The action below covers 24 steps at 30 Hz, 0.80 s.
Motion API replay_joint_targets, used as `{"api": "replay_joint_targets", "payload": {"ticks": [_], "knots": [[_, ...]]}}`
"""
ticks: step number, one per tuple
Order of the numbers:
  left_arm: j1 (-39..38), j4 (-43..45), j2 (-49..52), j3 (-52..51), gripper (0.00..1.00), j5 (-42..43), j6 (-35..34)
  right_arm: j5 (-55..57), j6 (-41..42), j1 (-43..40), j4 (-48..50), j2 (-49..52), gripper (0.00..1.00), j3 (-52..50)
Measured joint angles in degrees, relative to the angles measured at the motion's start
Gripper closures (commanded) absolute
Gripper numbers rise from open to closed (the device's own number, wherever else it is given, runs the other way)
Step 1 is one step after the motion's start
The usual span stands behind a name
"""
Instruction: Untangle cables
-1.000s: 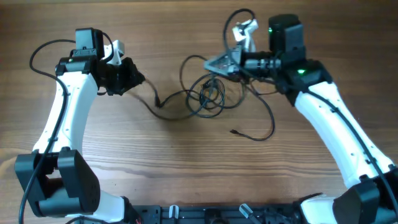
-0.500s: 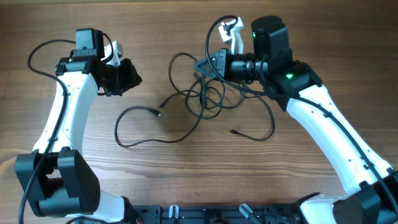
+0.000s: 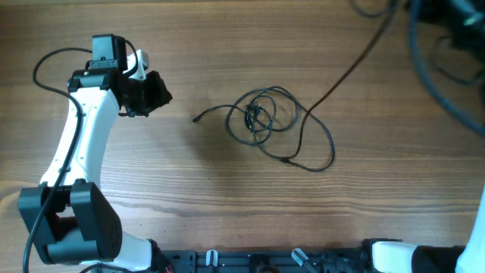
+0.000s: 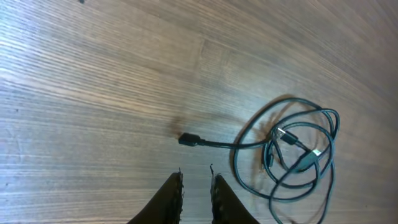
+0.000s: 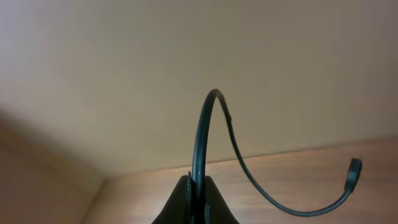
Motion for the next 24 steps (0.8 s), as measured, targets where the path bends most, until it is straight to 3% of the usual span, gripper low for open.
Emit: {"api": "replay_joint_targets", "payload": {"ticks": [7,11,19,24], "knots": [[0.00,-0.02,0.00,0.00,0.79,-0.42,0.00,-3.76,1.57,-26.27,-5.55,5.60,0.96,0.00],[0.00,-0.04,0.00,0.00,0.79,-0.42,-0.02,-3.76,2.49,-34.75,-5.81,11.26,0.96,-0.02],[0.00,-0.02,0.00,0.00,0.78,-0.44,0.00,-7.02,4.35,-43.43,1.18,11.72,0.95,4.96],[0.00,0.00,0.00,0.00,0.76,-0.44,0.00,-7.17,-0.13,-43.91,4.17,11.72,0.96,9.29]]}}
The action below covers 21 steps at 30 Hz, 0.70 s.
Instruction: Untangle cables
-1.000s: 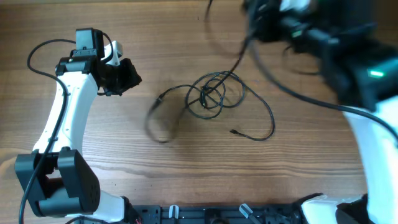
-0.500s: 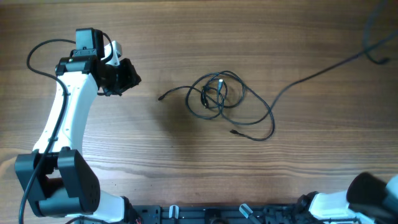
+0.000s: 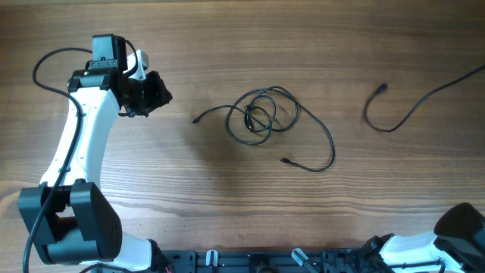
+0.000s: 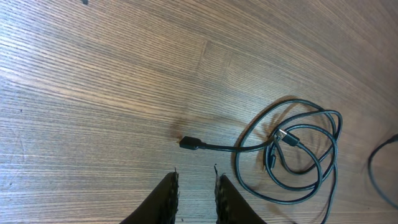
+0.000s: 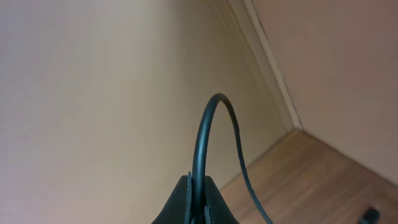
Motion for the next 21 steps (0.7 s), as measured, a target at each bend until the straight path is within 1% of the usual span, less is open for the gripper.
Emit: {"api": "replay_joint_targets", "payload": {"ticks": [1,2,4,7,8,10,12,14,16,17,21], "knots": [[0.00,-0.02,0.00,0.00,0.76,0.00,0.00,0.39,-0.42,0.00,0.00,0.00,0.95,0.13],[0.00,0.00,0.00,0.00,0.76,-0.02,0.00,4.39,-2.97,0.00,-0.09,0.00,0.96,0.26],[0.00,0.24,0.00,0.00,0.75,-0.02,-0.02,9.42,-4.52,0.02,-0.57,0.00,0.95,0.26],[0.00,2.16,0.00,0.00,0.74,-0.17,-0.31,24.30,-6.69,0.61,-1.86,-0.02,0.95,0.26],[0.00,2.58,0.00,0.00,0.74,-0.17,-0.92,27.36,-7.50,1.33,-2.03,-0.04,0.95,0.26],[0.00,2.89,0.00,0.00,0.74,-0.17,-1.53,35.76,-10.27,5.44,-3.61,-0.04,0.95,0.26],[0.00,2.99,0.00,0.00,0.74,-0.17,-2.01,42.45,-12.15,11.91,-8.66,0.22,0.95,0.48],[0.00,2.99,0.00,0.00,0.74,-0.17,-2.19,43.63,-12.37,16.63,-15.93,2.29,0.95,1.05],[0.00,2.86,0.00,0.00,0.74,-0.17,-2.21,41.48,-12.37,18.27,-19.26,5.03,0.96,1.11],[0.00,2.69,0.00,0.00,0.74,-0.17,-2.19,38.51,-12.35,19.47,-23.76,7.69,0.95,1.16],[0.00,2.51,0.00,0.00,0.73,-0.17,-2.21,33.79,-12.35,21.59,-32.20,15.47,0.95,0.72]]}}
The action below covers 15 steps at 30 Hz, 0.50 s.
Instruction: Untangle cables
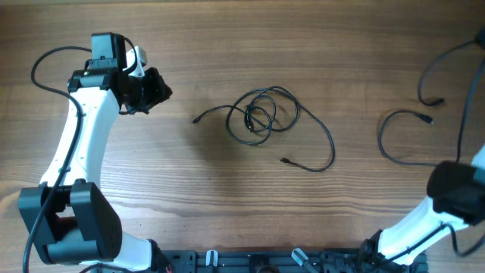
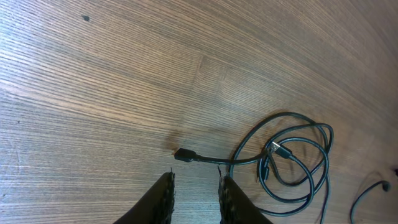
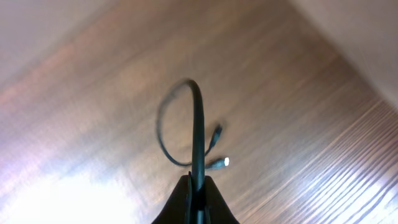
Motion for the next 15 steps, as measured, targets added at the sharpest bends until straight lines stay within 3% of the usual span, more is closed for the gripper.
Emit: {"api": "replay_joint_targets", "payload": {"ticks": [6,10,13,15], "knots": [[0.00,0.00,0.00,-0.02,0.73,0.00,-0.02,-2.58,-0.46,1.90,-6.10,11.17,0.95,-3.52],[0.00,-0.39,0.00,-0.02,0.73,0.00,-0.17,-3.48,-1.31,4.55,-6.38,12.15,0.93,-11.85],[0.00,-0.44,0.00,-0.04,0.73,0.00,-0.17,-3.91,-1.55,4.72,-1.77,12.31,0.41,-22.71],[0.00,-0.44,0.00,-0.04,0.73,0.00,-0.17,-3.82,-0.79,4.72,0.66,12.68,0.23,-28.24]]}}
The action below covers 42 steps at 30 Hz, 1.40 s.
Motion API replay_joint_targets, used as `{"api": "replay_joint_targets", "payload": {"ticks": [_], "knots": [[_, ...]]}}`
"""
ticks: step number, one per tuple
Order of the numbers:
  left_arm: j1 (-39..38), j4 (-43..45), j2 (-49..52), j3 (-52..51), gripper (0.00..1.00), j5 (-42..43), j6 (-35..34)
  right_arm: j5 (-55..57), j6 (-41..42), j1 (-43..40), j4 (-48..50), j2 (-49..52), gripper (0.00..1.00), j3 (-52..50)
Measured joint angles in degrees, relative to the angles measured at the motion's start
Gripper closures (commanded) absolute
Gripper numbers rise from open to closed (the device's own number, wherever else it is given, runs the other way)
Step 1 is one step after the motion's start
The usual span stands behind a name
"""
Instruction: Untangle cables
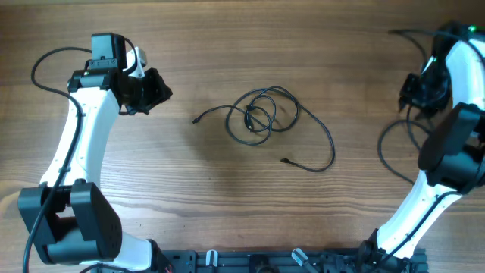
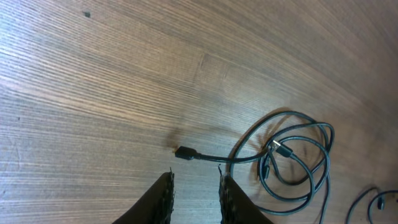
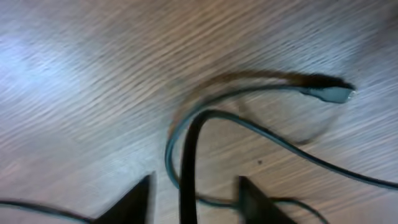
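Note:
A dark coiled cable [image 1: 261, 114] lies in a loose tangle at mid-table, one plug [image 1: 195, 120] pointing left and a tail curling to the right. In the left wrist view its plug [image 2: 183, 152] and coil [image 2: 295, 162] lie just ahead of my open, empty left gripper [image 2: 194, 186], which hovers left of the tangle [image 1: 159, 92]. A separate black cable [image 1: 383, 148] lies at the right side. My right gripper [image 1: 415, 95] is low over it, jaws wide open [image 3: 196, 179], with the black cable [image 3: 189, 155] running loose between the fingers and its plug [image 3: 329, 93] on the wood.
The wooden table [image 1: 227, 205] carries both cables. The arm bases and a black rail [image 1: 250, 262] line the front edge. The left arm's own supply cable [image 1: 45, 68] loops at the far left. The right arm [image 1: 447, 152] stands along the right edge.
My right gripper was shut on the black cable above the table's right side. Now it is open low over the wood with the cable loose between its fingers. The left arm has not moved.
At first my right gripper held the black cable high, its length stretching up from beside the tangle. Then the cable's end hung apart from the coil, further right. Then its ends lay at the right side, and now the gripper has let go there.

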Motion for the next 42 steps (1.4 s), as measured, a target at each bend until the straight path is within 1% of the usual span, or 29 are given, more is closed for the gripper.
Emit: {"api": "replay_joint_targets", "payload": {"ticks": [1,5,8,10,12,13,15,17,18,20,21,22,23,26,30,31,32,34,35,36,37,39,40,42], "knots": [[0.00,0.02,0.00,0.00,0.73,-0.04,0.00,0.00,0.76,-0.11,0.57,0.13,0.18,-0.68],[0.00,0.00,0.00,0.00,0.73,-0.02,-0.02,0.00,4.11,-2.05,2.43,0.17,0.18,-1.31],[0.00,0.02,0.00,0.00,0.73,-0.02,0.00,-2.78,1.66,-2.86,2.86,0.17,0.18,-1.29],[0.00,0.00,0.00,0.00,0.73,-0.02,0.00,-5.01,1.42,-2.73,3.48,0.17,0.19,-1.31],[0.00,0.02,0.00,0.00,0.72,-0.02,-0.02,-8.09,1.46,-2.78,6.36,0.17,0.19,-1.16],[0.00,0.02,0.00,0.00,0.72,-0.04,0.00,-9.05,1.46,-3.06,6.14,0.17,0.18,0.63],[0.00,0.00,0.00,0.00,0.72,-0.02,-0.02,-9.92,1.55,-3.93,5.14,-0.26,0.08,9.14],[0.00,0.00,0.00,0.00,0.72,-0.02,-0.02,-10.05,1.84,-4.79,3.30,-3.72,0.07,18.43],[0.00,0.02,0.00,0.00,0.72,-0.02,0.00,-10.10,1.79,-4.94,1.84,-8.35,0.07,22.73],[0.00,-0.02,0.00,0.00,0.72,-0.04,-0.02,-10.05,1.18,-4.44,-3.69,-14.53,0.06,24.92],[0.00,-0.02,0.00,0.00,0.72,-0.02,-0.02,-9.62,0.98,-3.98,-7.21,-16.24,0.06,25.24],[0.00,-0.04,0.00,0.00,0.72,-0.02,0.00,-8.59,1.03,-3.65,-8.52,-16.48,0.06,24.65],[0.00,0.00,0.00,0.00,0.72,-0.04,-0.02,-5.75,1.99,-3.37,-9.64,-15.82,0.06,20.79],[0.00,-0.02,0.00,0.00,0.72,-0.17,-0.02,-1.16,4.33,-3.65,-5.62,-14.69,0.10,9.70],[0.00,0.09,0.00,0.00,0.72,-0.22,-0.02,-3.26,-0.09,-2.75,2.10,-14.10,0.10,-6.43],[0.00,0.13,0.00,0.00,0.72,-0.20,-0.02,-3.63,0.17,-2.01,3.82,-14.03,0.10,-8.92],[0.00,0.28,0.00,0.00,0.72,-0.24,-0.02,-3.93,2.01,-1.03,7.15,-14.03,0.11,-12.04],[0.00,0.20,0.00,0.00,0.72,-0.24,-0.02,-4.50,8.37,0.31,13.97,-13.81,0.11,-18.01],[0.00,0.07,0.00,0.00,0.72,-0.22,-0.02,-4.61,15.08,0.39,20.81,-13.79,0.11,-22.73],[0.00,0.02,0.00,0.00,0.72,-0.22,-0.02,-4.70,18.16,0.39,21.99,-13.75,0.11,-24.94],[0.00,0.09,0.00,0.00,0.72,-0.24,-0.02,-4.70,22.62,0.39,25.18,-13.77,0.11,-27.63],[0.00,-0.09,0.00,0.00,0.72,-0.22,-0.02,-4.72,27.96,0.39,29.77,-13.75,0.12,-30.34],[0.00,-0.04,0.00,0.00,0.72,-0.24,0.00,-4.70,30.03,0.39,32.17,-13.75,0.16,-31.43],[0.00,-0.37,0.00,0.00,0.72,-0.24,-0.02,-4.68,32.06,0.39,35.17,-13.75,0.29,-32.79]]}}
